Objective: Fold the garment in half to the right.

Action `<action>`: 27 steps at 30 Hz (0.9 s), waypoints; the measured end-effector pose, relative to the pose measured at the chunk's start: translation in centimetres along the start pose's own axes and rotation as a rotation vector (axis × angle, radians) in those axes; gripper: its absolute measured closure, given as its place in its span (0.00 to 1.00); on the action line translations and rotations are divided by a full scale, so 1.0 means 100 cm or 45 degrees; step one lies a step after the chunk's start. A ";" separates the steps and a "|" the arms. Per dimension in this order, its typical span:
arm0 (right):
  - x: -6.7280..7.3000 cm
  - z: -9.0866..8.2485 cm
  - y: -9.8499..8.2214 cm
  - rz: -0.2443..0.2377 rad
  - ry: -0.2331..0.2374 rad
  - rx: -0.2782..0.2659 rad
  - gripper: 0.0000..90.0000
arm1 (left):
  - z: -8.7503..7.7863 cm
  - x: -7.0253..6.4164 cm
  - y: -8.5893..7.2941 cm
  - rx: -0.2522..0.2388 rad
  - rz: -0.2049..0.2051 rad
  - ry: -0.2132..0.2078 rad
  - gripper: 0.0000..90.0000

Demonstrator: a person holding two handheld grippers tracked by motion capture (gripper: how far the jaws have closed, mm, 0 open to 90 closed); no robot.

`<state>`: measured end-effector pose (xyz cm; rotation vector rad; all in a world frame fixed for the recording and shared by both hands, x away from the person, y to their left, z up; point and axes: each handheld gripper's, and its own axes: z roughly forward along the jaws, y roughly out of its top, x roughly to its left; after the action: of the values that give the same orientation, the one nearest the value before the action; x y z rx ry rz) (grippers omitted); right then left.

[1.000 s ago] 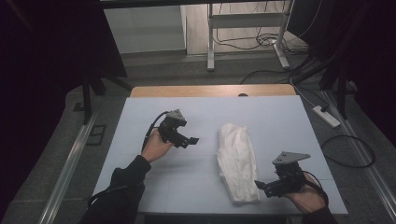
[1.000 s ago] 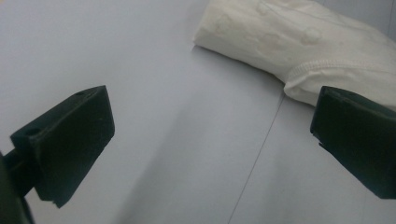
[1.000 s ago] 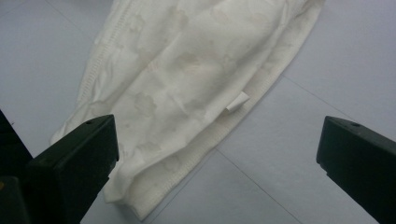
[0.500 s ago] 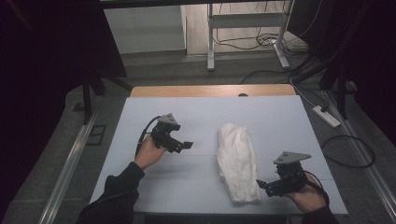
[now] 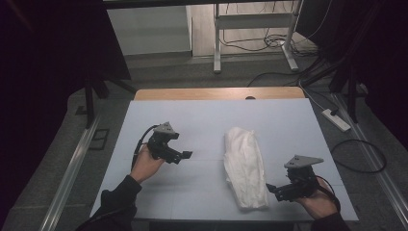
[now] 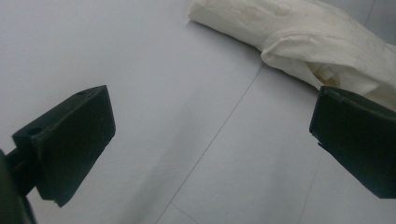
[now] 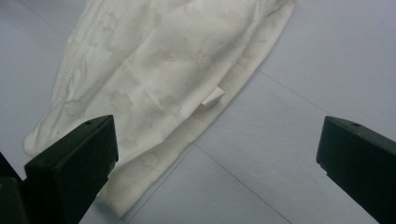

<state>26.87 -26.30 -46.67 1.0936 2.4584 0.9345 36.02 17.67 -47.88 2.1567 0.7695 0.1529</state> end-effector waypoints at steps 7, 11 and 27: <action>0.000 -0.002 0.000 -0.001 0.016 -0.004 0.00 | -0.013 -0.003 -0.008 -0.017 -0.020 0.021 0.00; 0.001 -0.001 0.000 0.009 0.022 0.002 0.00 | -0.020 -0.005 -0.014 -0.034 -0.035 0.024 0.00; -0.001 -0.004 0.000 0.018 0.012 -0.008 0.00 | -0.048 -0.017 -0.036 -0.063 -0.070 0.052 0.01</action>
<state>26.75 -26.61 -46.39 1.1085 2.4567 0.9532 31.24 21.63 -47.18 2.0891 0.8393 0.1856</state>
